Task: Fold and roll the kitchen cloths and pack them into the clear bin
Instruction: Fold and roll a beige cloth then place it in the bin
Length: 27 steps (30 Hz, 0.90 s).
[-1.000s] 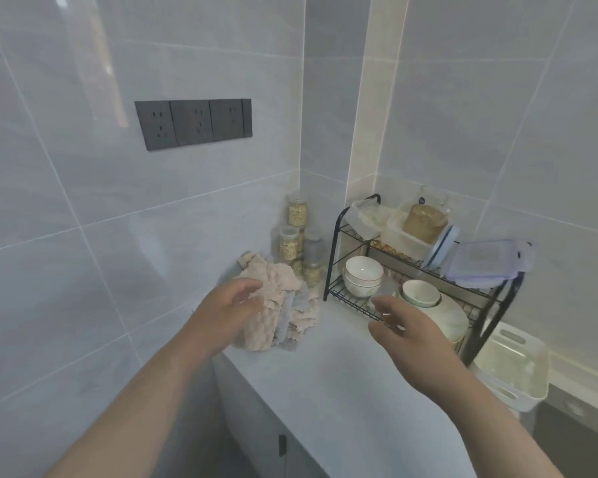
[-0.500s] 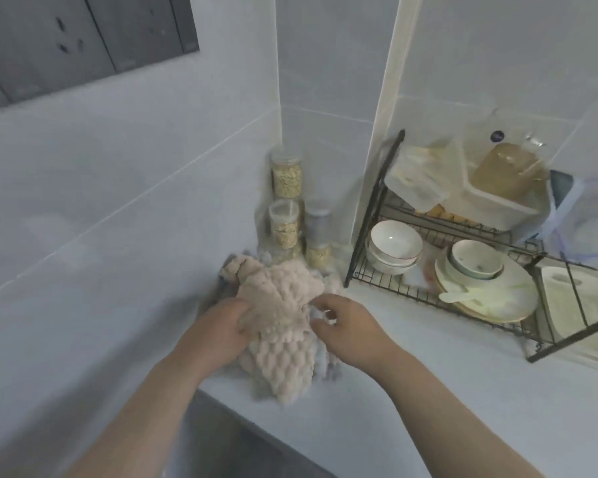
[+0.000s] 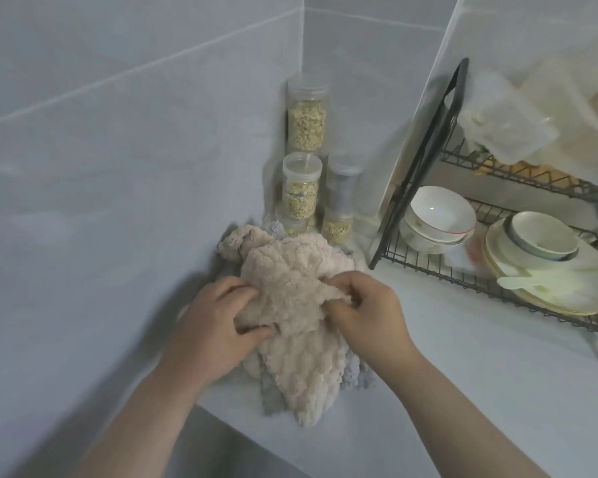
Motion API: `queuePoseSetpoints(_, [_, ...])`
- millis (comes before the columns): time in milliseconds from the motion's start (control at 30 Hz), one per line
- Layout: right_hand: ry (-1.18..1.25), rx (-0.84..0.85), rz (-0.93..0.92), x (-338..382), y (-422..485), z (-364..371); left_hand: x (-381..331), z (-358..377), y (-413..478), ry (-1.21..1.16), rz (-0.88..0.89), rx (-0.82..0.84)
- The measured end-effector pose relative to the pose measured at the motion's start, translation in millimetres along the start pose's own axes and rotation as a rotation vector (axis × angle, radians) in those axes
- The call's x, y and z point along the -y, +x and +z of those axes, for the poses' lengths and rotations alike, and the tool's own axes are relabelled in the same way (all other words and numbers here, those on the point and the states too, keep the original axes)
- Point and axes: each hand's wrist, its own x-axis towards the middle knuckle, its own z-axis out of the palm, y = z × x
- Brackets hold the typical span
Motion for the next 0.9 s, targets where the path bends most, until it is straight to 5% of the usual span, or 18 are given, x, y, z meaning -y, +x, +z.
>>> queuePoseSetpoints(167, [0.125,-0.080,-0.182,3,3,-1,6,13,-2,0.060,0.196,-0.220])
queuePoseSetpoints(400, [-0.010,-0.281,-0.461,2,7,-17,6,11,8,0.140,0.136,-0.503])
queuePoseSetpoints(533, [0.032,-0.464,-0.458,2,-11,-44,-23,-19,12,0.085,0.151,-0.647])
queuePoseSetpoints(700, [0.292,-0.600,-0.398,15,-62,-94,-82,-55,17,-0.148,0.242,-0.607])
queuePoseSetpoints(900, [0.252,-0.725,-0.431,19,-137,-170,-152,-61,6,-0.314,0.310,-0.434])
